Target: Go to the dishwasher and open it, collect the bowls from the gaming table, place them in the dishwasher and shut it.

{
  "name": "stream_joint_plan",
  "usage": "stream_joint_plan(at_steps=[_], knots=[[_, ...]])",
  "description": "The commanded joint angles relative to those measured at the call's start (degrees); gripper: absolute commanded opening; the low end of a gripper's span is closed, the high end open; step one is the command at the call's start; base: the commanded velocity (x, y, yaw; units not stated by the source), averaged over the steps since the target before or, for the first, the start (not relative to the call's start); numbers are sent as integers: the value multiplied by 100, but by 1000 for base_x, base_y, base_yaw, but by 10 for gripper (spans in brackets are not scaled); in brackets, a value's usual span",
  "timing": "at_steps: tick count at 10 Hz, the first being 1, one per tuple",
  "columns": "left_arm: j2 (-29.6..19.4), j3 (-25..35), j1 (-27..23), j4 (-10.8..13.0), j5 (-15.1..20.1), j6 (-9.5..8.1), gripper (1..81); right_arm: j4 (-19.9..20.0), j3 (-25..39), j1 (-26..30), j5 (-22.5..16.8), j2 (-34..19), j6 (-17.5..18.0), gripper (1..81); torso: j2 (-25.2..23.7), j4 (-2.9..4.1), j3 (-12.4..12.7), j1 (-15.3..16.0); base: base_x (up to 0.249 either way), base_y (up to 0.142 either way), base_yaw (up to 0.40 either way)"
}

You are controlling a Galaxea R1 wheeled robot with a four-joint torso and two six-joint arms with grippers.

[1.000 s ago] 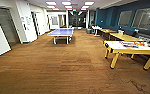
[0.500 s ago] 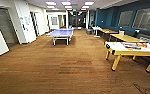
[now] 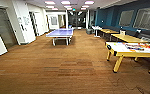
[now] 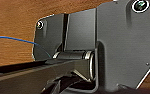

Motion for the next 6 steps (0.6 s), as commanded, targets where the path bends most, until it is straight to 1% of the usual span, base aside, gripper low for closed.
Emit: stream_joint_plan(at_steps=[1,6], knots=[[-74,36,-204,-4,359,27,811,-37,38,237,-306,25,-13,811,0,0,0,3,195,0,0],[-65,36,-213,5,359,27,811,-37,38,228,-306,16,-13,811,0,0,0,3,196,0,0]])
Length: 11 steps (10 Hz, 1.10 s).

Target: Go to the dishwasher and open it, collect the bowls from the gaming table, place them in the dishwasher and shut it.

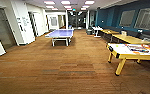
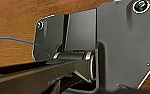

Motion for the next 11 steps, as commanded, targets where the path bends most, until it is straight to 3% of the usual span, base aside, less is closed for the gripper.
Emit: stream_joint_plan(at_steps=[1,11], knots=[[-55,42,-215,5,373,27,811,-39,51,228,-306,-9,-13,811,0,0,0,5,196,0,0],[-46,42,-215,5,373,27,811,-30,25,228,-306,-9,-13,811,0,0,0,5,198,0,0]])
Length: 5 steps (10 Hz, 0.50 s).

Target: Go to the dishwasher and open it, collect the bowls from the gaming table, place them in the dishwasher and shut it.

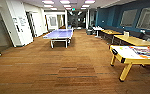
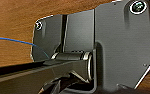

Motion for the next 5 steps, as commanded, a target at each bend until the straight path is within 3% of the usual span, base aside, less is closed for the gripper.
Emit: stream_joint_plan(at_steps=[1,5], knots=[[-60,38,-215,5,354,27,811,-30,38,207,-306,16,-13,811,0,0,0,1,207,0,0],[-51,38,-207,5,363,27,811,-30,38,198,-306,16,-13,811,0,0,0,1,212,0,0]])
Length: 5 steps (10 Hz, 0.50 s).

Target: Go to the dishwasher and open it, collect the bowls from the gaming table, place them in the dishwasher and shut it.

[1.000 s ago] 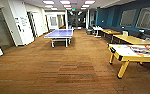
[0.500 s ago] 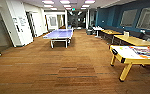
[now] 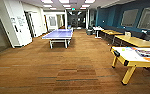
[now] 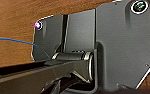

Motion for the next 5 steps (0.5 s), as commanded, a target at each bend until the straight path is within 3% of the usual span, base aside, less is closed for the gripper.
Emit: stream_joint_plan(at_steps=[1,5], knots=[[-58,38,-213,5,354,27,811,-39,38,189,-304,16,-13,811,0,0,0,1,212,0,0],[-40,38,-213,5,354,27,811,-39,38,188,-304,16,-13,811,0,0,0,1,212,0,0]])
